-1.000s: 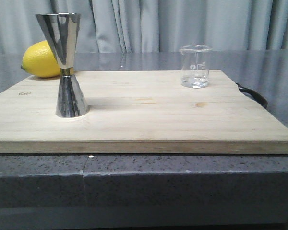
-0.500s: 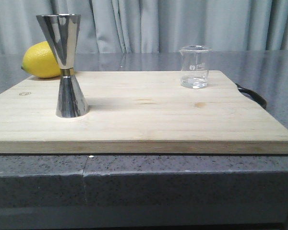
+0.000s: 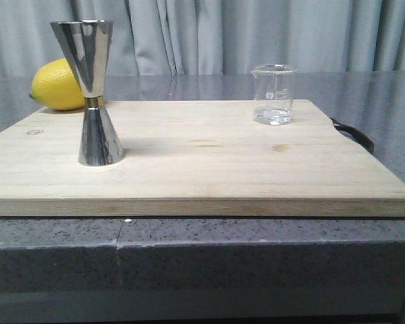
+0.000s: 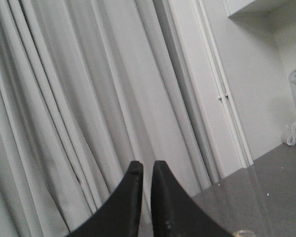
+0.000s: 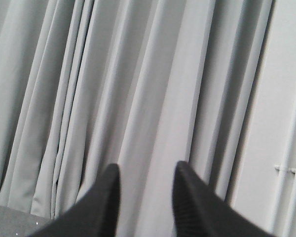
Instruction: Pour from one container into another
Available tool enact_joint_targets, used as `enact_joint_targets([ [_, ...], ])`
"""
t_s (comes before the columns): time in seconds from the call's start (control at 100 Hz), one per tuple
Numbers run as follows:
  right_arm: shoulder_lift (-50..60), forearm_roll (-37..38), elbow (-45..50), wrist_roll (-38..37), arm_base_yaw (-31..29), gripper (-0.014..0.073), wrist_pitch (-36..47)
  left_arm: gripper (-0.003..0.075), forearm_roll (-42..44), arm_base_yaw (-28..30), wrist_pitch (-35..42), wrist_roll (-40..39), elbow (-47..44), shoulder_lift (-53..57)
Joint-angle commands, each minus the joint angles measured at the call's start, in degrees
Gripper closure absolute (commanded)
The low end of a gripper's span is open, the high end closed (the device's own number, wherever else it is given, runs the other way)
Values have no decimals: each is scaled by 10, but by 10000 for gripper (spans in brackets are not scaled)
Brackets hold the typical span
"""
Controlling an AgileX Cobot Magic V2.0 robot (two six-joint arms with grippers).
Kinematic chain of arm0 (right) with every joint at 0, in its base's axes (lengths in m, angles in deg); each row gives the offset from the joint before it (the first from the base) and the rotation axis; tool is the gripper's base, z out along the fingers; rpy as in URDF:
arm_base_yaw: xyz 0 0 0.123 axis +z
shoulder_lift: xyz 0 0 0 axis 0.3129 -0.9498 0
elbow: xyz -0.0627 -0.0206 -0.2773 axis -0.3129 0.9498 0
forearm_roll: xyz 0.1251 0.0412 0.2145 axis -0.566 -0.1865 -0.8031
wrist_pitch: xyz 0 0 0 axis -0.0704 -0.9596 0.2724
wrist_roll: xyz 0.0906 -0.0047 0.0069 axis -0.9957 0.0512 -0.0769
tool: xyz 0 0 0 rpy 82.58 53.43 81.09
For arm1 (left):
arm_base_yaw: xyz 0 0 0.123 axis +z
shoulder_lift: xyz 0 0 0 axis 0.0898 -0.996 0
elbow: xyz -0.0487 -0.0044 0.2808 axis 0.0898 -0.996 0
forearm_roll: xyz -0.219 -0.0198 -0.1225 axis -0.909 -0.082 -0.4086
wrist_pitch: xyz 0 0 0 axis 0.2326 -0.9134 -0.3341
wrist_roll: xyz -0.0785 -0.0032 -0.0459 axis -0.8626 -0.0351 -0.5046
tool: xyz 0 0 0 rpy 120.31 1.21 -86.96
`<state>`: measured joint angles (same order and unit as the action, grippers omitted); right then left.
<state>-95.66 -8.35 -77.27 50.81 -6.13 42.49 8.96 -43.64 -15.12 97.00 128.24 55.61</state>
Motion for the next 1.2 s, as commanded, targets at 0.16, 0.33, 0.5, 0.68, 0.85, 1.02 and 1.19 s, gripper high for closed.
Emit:
enact_joint_targets([
  [0.16, 37, 1, -12, 3, -3, 665, -104, 740, 56, 40, -31, -32, 8, -6],
  [0.33, 64, 1, 30, 3, -3, 665, -83, 740, 76, 129, 33, -68, -34, -6],
  [0.5, 81, -7, 97, 3, -3, 665, -50, 739, 58, 229, 50, -68, -101, -6],
  [0.68, 120, -16, 185, 3, -3, 665, -13, 739, -42, 291, 84, -68, -173, -6],
  [0.85, 129, -37, 243, 3, -3, 665, -3, 739, -46, 291, 159, -68, -241, -6],
  [1.02, 129, -53, 263, 3, -3, 665, 24, 739, -56, 291, 252, -68, -306, -6],
  [1.19, 129, -53, 263, 3, -3, 665, 35, 739, -56, 291, 262, -68, -317, -6],
])
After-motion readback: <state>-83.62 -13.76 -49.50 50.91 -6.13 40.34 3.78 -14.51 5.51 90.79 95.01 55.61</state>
